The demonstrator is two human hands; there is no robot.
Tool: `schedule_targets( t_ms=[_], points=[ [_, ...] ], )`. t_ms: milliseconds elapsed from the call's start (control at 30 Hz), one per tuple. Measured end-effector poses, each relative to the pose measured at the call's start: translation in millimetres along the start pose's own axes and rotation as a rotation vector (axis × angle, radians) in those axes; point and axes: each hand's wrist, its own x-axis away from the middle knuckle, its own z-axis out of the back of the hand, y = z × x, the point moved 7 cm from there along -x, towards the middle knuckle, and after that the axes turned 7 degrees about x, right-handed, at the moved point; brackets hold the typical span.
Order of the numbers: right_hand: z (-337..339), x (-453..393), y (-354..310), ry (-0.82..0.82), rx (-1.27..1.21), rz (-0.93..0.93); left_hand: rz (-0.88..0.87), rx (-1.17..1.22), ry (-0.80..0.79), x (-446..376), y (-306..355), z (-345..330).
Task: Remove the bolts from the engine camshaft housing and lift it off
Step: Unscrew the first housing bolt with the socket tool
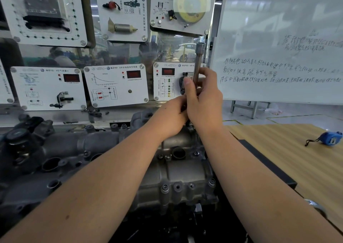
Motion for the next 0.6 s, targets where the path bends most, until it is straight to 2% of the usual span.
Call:
schedule_targets(
  t_ms=[400,600],
  points=[
    [-1.4,1.6,-2.5,-0.022,-0.002,-0.013,0.007,-0.002,0.001,-0.9,-2.6,0.5],
    [0.5,0.3,-4.2,-0.026,0.025,0.036,0.003,0.045,0.019,-1.1,-4.0,2.3]
  ],
)
